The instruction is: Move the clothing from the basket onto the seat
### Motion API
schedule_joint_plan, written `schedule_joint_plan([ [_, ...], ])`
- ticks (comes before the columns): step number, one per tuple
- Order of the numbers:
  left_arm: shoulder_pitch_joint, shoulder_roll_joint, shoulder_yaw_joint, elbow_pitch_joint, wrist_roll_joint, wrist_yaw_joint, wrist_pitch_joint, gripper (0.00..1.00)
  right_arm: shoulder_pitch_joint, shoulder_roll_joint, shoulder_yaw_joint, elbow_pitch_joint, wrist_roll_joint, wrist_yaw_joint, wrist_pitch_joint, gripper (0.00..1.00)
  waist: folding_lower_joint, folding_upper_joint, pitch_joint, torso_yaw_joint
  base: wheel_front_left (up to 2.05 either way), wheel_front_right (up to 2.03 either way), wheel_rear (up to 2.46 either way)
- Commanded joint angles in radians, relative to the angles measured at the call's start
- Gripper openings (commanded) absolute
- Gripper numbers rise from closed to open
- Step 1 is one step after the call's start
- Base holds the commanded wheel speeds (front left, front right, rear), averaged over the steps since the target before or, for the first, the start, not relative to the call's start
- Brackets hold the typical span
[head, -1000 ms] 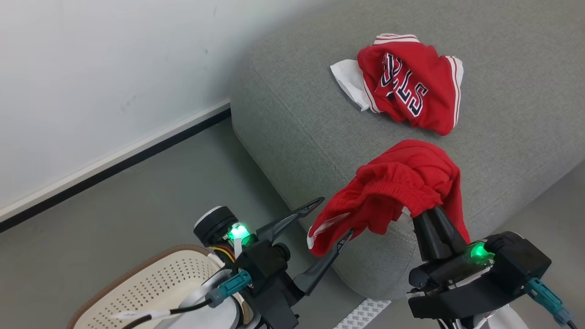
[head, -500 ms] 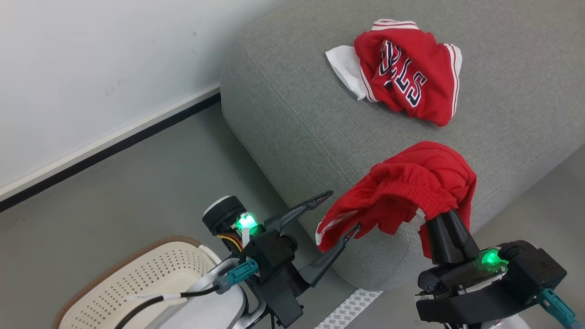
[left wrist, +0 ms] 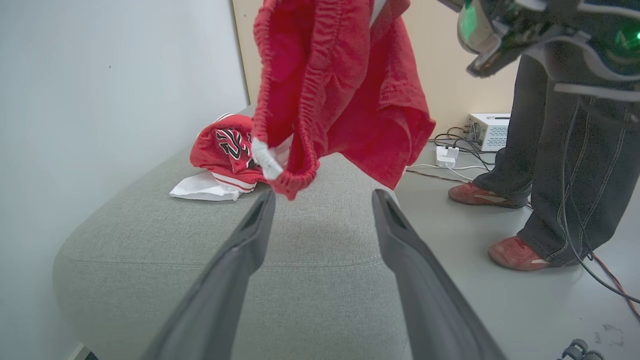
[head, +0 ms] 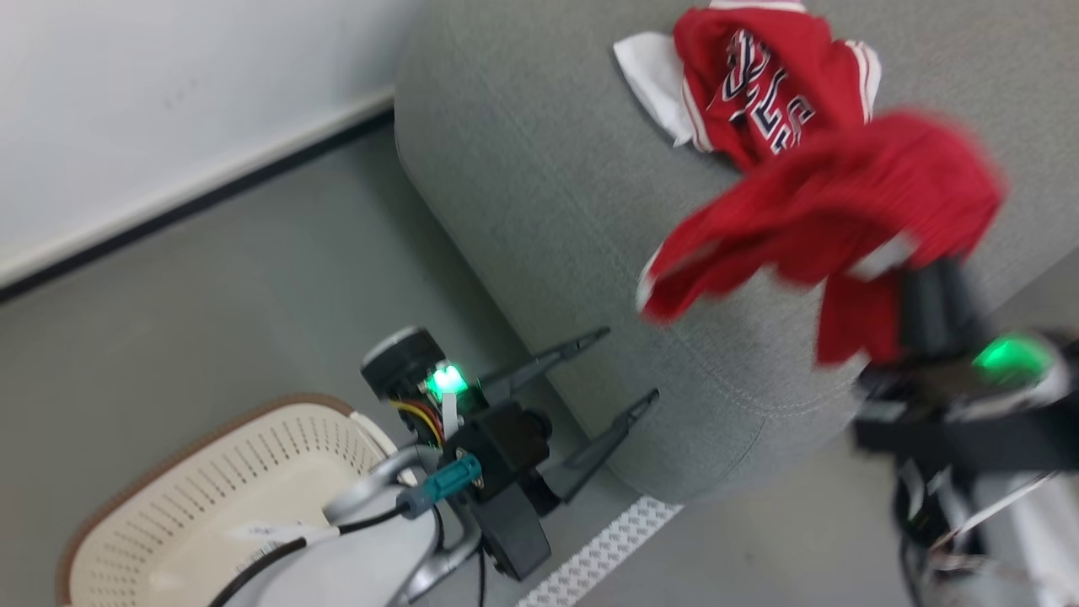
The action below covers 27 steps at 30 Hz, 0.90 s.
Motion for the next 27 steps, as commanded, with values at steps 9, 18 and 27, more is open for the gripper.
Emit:
schedule_joint_plan([
  [9,-0.145,0.047,-0.013,-0.062,0.056,-0.015,0.082,1.0,-0.3,-0.115,-0.219,0.049,0.139,0.0,-0.002,0.0,0.0,-0.0001,0.278,0.052,0.0,0.0,0.0],
  [18,-0.27,0.076,-0.05,-0.101,0.062,-0.029,0.148,1.0,-0.581,-0.3,-0.39,0.211,0.258,0.0,-0.002,0.0,0.0,-0.0001,0.457,0.115,0.0,0.0,0.0],
  [27,-0.302,0.093,-0.082,-0.144,0.04,-0.031,0.199,1.0,-0.755,-0.378,-0.386,0.444,0.354,0.0,-0.002,0.0,0.0,-0.0001,0.555,0.145,0.0,0.0,0.0],
])
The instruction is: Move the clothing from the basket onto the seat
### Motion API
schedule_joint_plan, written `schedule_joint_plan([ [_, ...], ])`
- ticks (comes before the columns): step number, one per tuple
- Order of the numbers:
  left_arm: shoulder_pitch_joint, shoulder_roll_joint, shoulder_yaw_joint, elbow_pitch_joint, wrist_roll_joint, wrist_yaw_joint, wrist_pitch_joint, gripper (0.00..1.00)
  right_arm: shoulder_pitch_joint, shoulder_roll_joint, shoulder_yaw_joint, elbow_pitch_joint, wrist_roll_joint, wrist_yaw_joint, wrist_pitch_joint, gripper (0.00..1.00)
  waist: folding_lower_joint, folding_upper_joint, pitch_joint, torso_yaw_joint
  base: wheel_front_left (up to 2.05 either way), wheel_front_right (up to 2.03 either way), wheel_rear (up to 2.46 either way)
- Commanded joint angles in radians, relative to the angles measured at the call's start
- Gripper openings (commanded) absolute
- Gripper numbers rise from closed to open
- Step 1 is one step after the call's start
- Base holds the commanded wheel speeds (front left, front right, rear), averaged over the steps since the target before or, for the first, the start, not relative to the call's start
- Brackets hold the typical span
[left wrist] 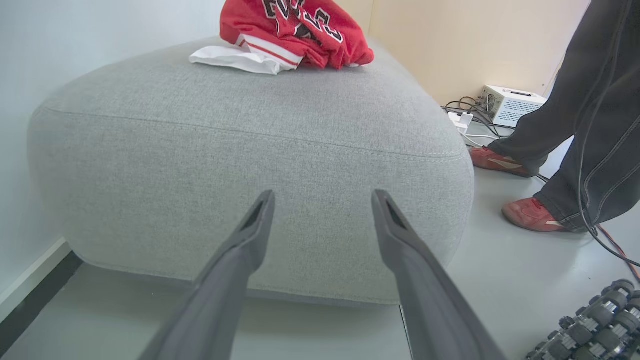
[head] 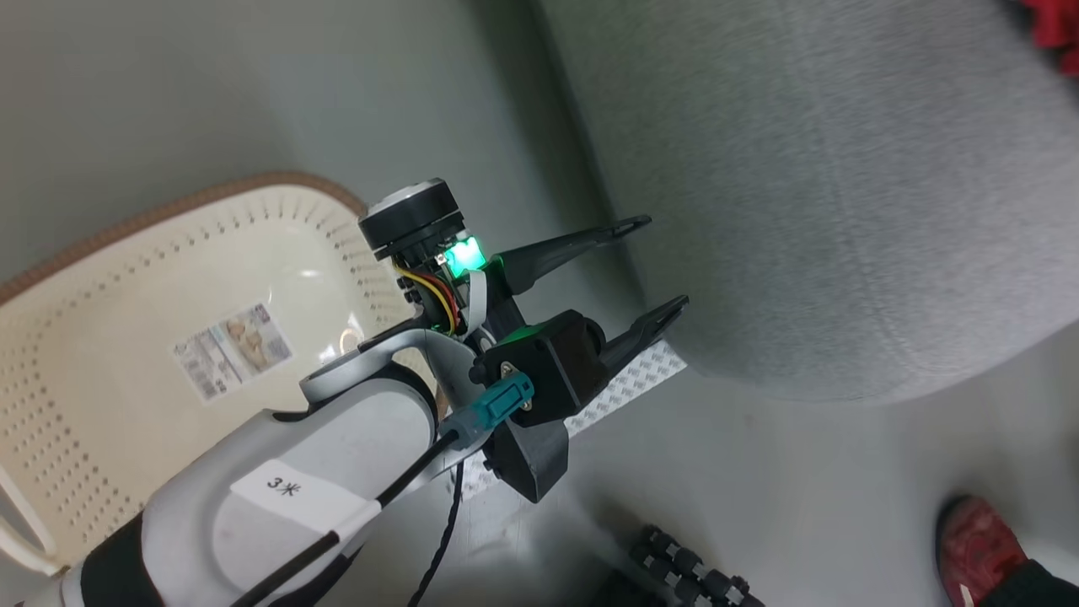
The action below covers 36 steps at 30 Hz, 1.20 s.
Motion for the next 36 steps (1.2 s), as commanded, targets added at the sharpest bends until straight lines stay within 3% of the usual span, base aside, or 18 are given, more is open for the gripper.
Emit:
schedule_joint_plan([
  [1,-0.007,0.004,-0.001,-0.006,-0.013,0.002,0.005,1.0,-0.013,-0.001,0.025,0.042,0.013,0.0,-0.002,0.0,-0.0003,-0.0002,0.068,0.043,0.0,0.0,0.0],
  [4,-0.005,-0.003,-0.004,-0.01,-0.016,0.008,0.008,1.0,-0.035,-0.003,0.071,0.143,0.01,0.0,-0.002,0.0,-0.0003,-0.0002,0.078,0.049,0.0,0.0,0.0],
  [10,0.002,0.002,-0.002,-0.01,-0.015,0.023,0.01,1.0,-0.064,0.063,0.098,0.349,-0.046,0.0,-0.002,0.0,-0.0003,-0.0002,0.084,0.047,0.0,0.0,0.0],
  [16,0.024,0.0,0.01,-0.011,-0.027,0.051,0.002,1.0,-0.075,0.128,0.124,0.457,-0.095,0.0,-0.002,0.0,-0.0003,-0.0002,0.067,0.038,0.0,0.0,0.0],
  [18,0.031,-0.001,0.014,-0.011,-0.034,0.058,-0.002,1.0,-0.068,0.135,0.129,0.466,-0.104,0.0,-0.002,0.2,-0.0003,-0.0002,0.057,0.036,0.0,0.0,0.0],
  [19,0.035,-0.002,0.016,-0.011,-0.038,0.062,-0.003,1.0,-0.06,0.136,0.129,0.466,-0.112,0.0,-0.002,0.24,-0.0003,-0.0002,0.051,0.035,0.0,0.0,0.0],
  [21,0.043,-0.005,0.016,-0.01,-0.046,0.066,-0.01,1.0,-0.036,0.14,0.124,0.455,-0.122,0.0,-0.002,0.53,-0.0003,-0.0002,0.037,0.035,0.0,0.0,0.0],
  [22,0.043,-0.007,0.016,-0.01,-0.048,0.069,-0.013,1.0,-0.025,0.14,0.117,0.442,-0.132,0.0,-0.002,1.0,-0.0003,-0.0002,0.03,0.037,0.0,0.0,0.0],
  [30,0.088,-0.013,0.051,0.015,-0.087,0.112,-0.072,1.0,0.157,0.185,0.07,0.235,-0.241,0.0,-0.002,1.0,-0.0003,-0.0002,-0.061,0.058,0.0,0.0,0.0],
  [36,0.16,-0.021,0.088,0.051,-0.138,0.158,-0.155,1.0,0.344,0.222,0.099,0.047,-0.313,0.0,-0.002,1.0,-0.0003,-0.0002,-0.179,0.102,0.0,0.0,0.0],
])
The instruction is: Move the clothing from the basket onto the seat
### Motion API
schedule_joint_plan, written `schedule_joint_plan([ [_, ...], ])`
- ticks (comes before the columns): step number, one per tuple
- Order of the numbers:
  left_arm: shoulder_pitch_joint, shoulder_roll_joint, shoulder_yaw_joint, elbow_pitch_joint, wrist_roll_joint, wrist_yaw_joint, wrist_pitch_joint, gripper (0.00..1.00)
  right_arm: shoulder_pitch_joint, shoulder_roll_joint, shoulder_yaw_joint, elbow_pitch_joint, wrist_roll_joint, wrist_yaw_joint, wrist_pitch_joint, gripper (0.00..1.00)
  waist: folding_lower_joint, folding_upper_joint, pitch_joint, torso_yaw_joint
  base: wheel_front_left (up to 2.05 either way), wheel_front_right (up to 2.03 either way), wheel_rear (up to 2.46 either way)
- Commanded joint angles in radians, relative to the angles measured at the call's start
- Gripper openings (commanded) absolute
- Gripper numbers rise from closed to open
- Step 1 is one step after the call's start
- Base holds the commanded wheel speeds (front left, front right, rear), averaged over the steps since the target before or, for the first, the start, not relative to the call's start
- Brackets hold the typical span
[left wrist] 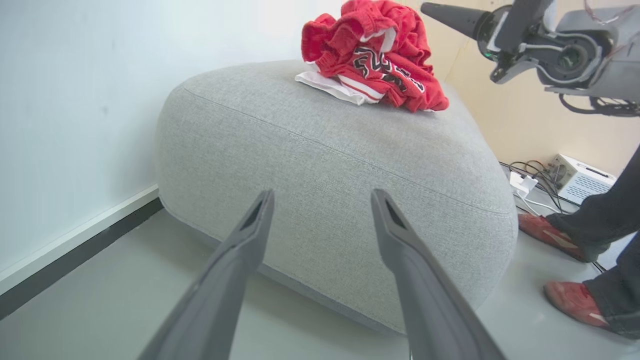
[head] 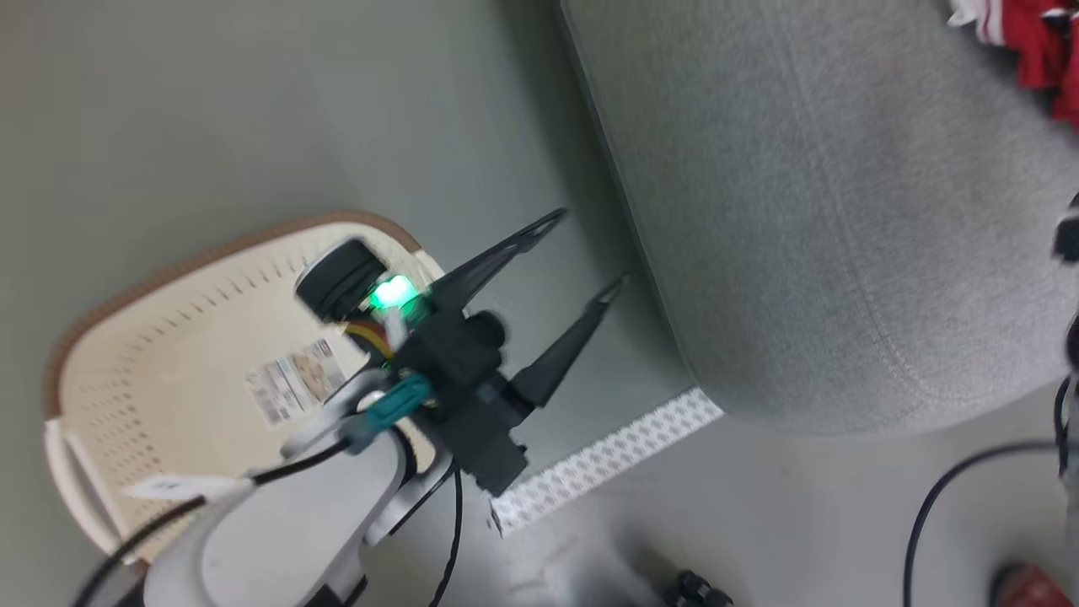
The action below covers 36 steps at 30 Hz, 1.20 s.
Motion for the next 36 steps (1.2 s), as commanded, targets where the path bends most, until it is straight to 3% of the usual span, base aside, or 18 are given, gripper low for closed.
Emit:
schedule_joint_plan([
  [1,0.03,-0.002,0.005,0.007,-0.018,0.007,-0.016,1.0,0.024,0.001,0.008,-0.015,-0.011,0.0,-0.002,1.0,0.0002,0.0,-0.091,0.046,0.0,0.0,0.0],
  [9,0.193,-0.015,0.085,0.072,-0.106,0.1,-0.139,1.0,0.173,-0.011,0.154,-0.134,-0.067,0.0,-0.002,1.0,0.0002,0.0,-0.28,0.16,0.0,0.0,0.0],
  [16,0.351,0.007,0.179,0.084,-0.163,0.177,-0.188,1.0,0.261,-0.038,0.279,-0.144,-0.071,0.0,-0.002,1.0,0.0002,0.0,-0.428,0.263,0.0,0.0,0.0],
  [24,0.541,0.034,0.313,0.045,-0.196,0.216,-0.198,1.0,0.352,-0.039,0.384,-0.159,-0.091,0.0,-0.002,1.0,0.0002,0.0,-0.559,0.336,0.0,0.0,0.0],
  [30,0.725,0.035,0.481,-0.047,-0.153,0.248,-0.199,1.0,0.436,0.012,0.407,-0.174,-0.124,0.0,-0.002,1.0,0.0002,0.0,-0.648,0.34,0.0,0.0,0.0],
  [36,0.823,0.004,0.578,-0.128,-0.084,0.234,-0.199,1.0,0.513,0.046,0.411,-0.173,-0.135,0.0,-0.002,1.0,0.0002,0.0,-0.697,0.339,0.0,0.0,0.0],
])
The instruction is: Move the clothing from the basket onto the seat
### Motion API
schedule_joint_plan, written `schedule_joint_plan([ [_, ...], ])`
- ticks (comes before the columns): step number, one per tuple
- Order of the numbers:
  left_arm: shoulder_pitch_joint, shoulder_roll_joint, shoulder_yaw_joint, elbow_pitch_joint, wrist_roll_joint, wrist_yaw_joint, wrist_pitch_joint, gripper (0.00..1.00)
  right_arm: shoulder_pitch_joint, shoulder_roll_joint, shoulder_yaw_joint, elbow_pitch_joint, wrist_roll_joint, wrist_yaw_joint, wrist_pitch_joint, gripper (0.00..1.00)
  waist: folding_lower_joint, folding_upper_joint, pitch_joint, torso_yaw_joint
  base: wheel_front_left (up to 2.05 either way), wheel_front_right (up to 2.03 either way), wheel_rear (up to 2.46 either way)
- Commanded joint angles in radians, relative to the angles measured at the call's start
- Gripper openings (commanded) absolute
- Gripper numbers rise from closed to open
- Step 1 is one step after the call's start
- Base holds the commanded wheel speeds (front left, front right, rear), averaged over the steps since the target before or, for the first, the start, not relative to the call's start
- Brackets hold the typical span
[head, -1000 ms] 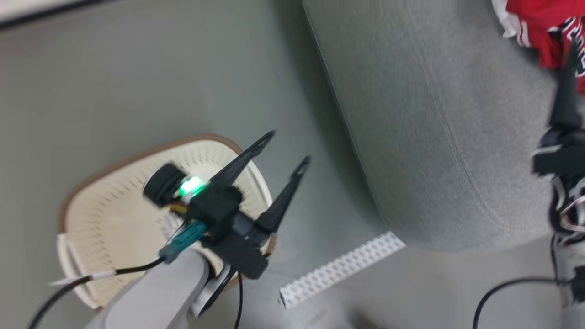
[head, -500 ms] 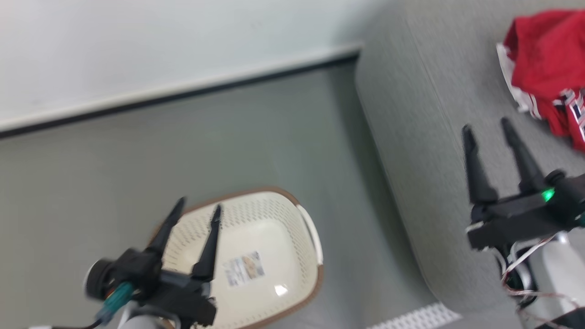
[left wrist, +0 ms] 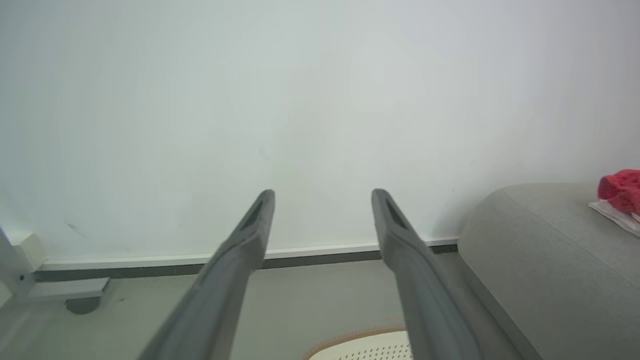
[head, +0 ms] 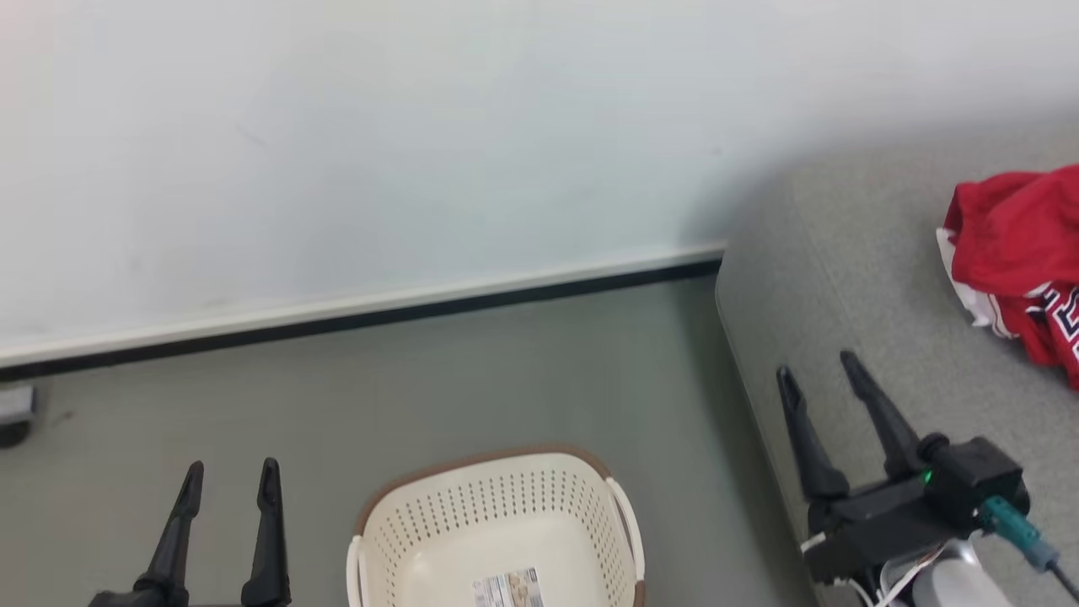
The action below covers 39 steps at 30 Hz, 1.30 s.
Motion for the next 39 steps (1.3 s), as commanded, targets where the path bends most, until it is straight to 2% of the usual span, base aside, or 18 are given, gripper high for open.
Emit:
schedule_joint_plan([
  [1,0.025,-0.017,0.019,-0.023,0.021,-0.011,-0.004,1.0,0.026,0.006,0.002,0.006,-0.008,0.0,-0.002,1.0,0.0003,0.0003,-0.069,0.032,0.0,0.0,0.0],
  [4,0.071,-0.045,0.067,-0.049,0.061,-0.042,-0.004,1.0,0.058,0.025,-0.004,0.01,-0.012,0.0,-0.002,1.0,0.0003,0.0003,-0.088,0.03,0.0,0.0,0.0],
  [9,0.132,-0.074,0.109,-0.01,0.116,-0.095,-0.004,1.0,0.105,0.034,0.018,0.02,-0.051,0.0,-0.002,1.0,0.0003,0.0003,-0.115,0.025,0.0,0.0,0.0],
  [19,0.205,-0.112,0.15,0.112,0.152,-0.163,-0.004,1.0,0.183,0.066,0.056,0.015,-0.09,0.0,-0.002,1.0,0.0003,0.0003,-0.15,-0.003,0.0,0.0,0.0],
  [39,0.201,-0.173,0.194,0.167,0.22,-0.223,-0.005,1.0,0.207,0.068,0.044,0.022,-0.079,0.0,-0.002,1.0,0.0003,0.0003,-0.16,-0.009,0.0,0.0,0.0],
])
